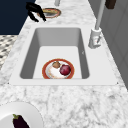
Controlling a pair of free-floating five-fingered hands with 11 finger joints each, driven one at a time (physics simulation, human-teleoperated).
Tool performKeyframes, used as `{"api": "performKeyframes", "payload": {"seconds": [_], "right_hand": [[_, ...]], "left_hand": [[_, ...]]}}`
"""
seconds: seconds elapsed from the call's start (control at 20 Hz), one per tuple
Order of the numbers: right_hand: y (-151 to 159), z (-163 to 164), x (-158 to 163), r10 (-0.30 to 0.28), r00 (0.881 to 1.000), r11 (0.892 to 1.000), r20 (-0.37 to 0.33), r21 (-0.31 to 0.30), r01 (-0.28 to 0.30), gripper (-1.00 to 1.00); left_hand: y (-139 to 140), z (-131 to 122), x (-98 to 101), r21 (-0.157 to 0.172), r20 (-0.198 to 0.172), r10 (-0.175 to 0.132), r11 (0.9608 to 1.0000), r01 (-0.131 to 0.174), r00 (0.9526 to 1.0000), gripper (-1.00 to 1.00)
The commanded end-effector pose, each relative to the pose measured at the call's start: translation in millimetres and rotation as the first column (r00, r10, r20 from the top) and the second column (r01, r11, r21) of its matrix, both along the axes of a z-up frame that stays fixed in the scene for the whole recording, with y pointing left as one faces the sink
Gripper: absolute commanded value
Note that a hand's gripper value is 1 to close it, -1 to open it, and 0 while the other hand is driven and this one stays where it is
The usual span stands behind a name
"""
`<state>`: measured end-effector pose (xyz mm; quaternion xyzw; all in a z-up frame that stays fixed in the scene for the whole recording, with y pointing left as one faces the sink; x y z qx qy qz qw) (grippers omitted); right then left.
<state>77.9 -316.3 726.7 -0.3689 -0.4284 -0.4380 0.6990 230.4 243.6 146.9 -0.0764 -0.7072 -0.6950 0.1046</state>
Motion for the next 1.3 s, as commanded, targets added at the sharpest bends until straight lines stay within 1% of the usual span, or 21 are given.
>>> {"api": "performKeyframes", "payload": {"seconds": [0.0, 0.05, 0.15, 0.2, 0.35, 0.5, 0.6, 0.65, 0.75, 0.85, 0.9, 0.95, 1.0, 1.05, 1.1, 1.15, 1.25], "right_hand": [[23.4, 7.8, 5.3, 0.028, 1.000, 0.999, -0.015, 0.017, -0.028, -1.00], [22.7, 8.1, 0.7, 0.067, 0.998, 0.998, -0.020, 0.007, -0.067, -1.00], [19.5, 7.8, 1.5, 0.144, 0.990, 0.990, -0.009, -0.006, -0.144, -1.00], [16.3, 8.9, 1.7, 0.171, 0.985, 0.985, -0.018, -0.009, -0.171, -1.00], [17.5, 9.9, 2.4, 0.256, 0.965, 0.967, -0.056, -0.008, -0.256, -1.00], [15.9, 9.7, 10.9, 0.306, 0.948, 0.952, -0.084, -0.002, -0.307, -1.00], [12.9, 9.1, 19.4, 0.328, 0.940, 0.944, -0.095, 0.003, -0.329, -1.00], [8.1, 8.7, 24.3, 0.328, 0.939, 0.944, -0.101, 0.006, -0.329, -1.00], [-1.7, 7.7, 32.9, 0.335, 0.939, 0.942, -0.078, 0.015, -0.335, -1.00], [-6.7, 6.8, 41.5, 0.362, 0.928, 0.932, -0.088, 0.026, -0.361, -1.00], [-10.5, 6.4, 46.2, 0.369, 0.925, 0.929, -0.089, 0.030, -0.368, -1.00], [-15.2, 6.4, 54.8, 0.361, 0.928, 0.933, -0.098, 0.043, -0.358, -1.00], [-10.1, 7.8, 64.6, 0.344, 0.929, 0.939, -0.137, 0.045, -0.341, -1.00], [-6.3, 5.7, 57.8, 0.322, 0.938, 0.947, -0.130, 0.031, -0.320, -1.00], [0.2, -1.0, 49.3, 0.316, 0.940, 0.949, -0.129, 0.029, -0.315, -1.00], [3.2, -1.8, 50.9, 0.293, 0.948, 0.956, -0.124, 0.028, -0.291, -1.00], [8.2, -2.6, 60.8, 0.267, 0.957, 0.963, -0.115, 0.008, -0.268, -1.00]], "left_hand": [[0.0, 0.0, 0.0, 0.000, 0.000, 0.000, 1.0000, 0.000, 1.0000, 0.00], [0.0, 0.0, 0.0, 0.000, 0.000, 0.000, 1.0000, 0.000, 1.0000, 0.00], [0.0, 0.0, 0.0, 0.000, 0.000, 0.000, 1.0000, 0.000, 1.0000, 0.00], [0.0, 0.0, 0.0, 0.000, 0.000, 0.000, 1.0000, 0.000, 1.0000, 0.00], [0.0, 0.0, 0.0, 0.000, 0.000, 0.000, 1.0000, 0.000, 1.0000, 0.00], [0.0, 0.0, 0.0, 0.000, 0.000, 0.000, 1.0000, 0.000, 1.0000, 0.00], [0.0, 0.0, 0.0, 0.000, 0.000, 0.000, 1.0000, 0.000, 1.0000, 0.00], [0.0, 0.0, 0.0, 0.000, 0.000, 0.000, 1.0000, 0.000, 1.0000, 0.00], [0.0, 0.0, 0.0, 0.000, 0.000, 0.000, 1.0000, 0.000, 1.0000, 0.00], [0.0, 0.0, 0.0, 0.000, 0.000, 0.000, 1.0000, 0.000, 1.0000, 0.00], [0.0, 0.0, 0.0, 0.000, 0.000, 0.000, 1.0000, 0.000, 1.0000, 0.00], [0.0, 0.0, 0.0, 0.000, 0.000, 0.000, 1.0000, 0.000, 1.0000, 0.00], [0.0, 0.0, 0.0, 0.000, 0.000, 0.000, 1.0000, 0.000, 1.0000, 0.00], [0.0, 0.0, 0.0, 0.000, 0.000, 0.000, 1.0000, 0.000, 1.0000, 0.00], [0.0, 0.0, 0.0, 0.000, 0.000, 0.000, 1.0000, 0.000, 1.0000, 0.00], [0.0, 0.0, 0.0, 0.000, 0.000, 0.000, 1.0000, 0.000, 1.0000, 0.00], [0.0, 0.0, 0.0, 0.000, 0.000, 0.000, 1.0000, 0.000, 1.0000, 0.00]]}}
